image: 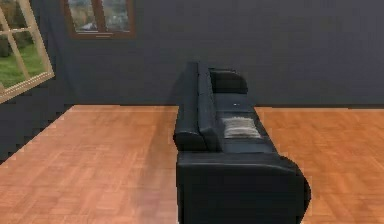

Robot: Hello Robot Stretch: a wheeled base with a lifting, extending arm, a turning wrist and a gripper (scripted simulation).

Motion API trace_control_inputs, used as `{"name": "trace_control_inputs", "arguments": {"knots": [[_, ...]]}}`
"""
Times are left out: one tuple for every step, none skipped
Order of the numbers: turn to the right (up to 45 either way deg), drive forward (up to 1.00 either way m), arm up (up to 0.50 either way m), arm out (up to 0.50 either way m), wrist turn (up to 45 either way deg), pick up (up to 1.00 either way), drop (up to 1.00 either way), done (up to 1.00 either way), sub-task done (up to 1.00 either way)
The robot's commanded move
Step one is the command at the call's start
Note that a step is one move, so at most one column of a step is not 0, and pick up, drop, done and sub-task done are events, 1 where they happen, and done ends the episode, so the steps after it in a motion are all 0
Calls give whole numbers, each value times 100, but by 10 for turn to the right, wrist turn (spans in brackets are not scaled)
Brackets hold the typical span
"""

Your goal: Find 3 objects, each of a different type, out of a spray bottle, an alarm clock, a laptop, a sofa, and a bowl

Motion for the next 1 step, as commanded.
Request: {"name": "trace_control_inputs", "arguments": {"knots": [[450,0,0,0,0,0,0,0,0]]}}
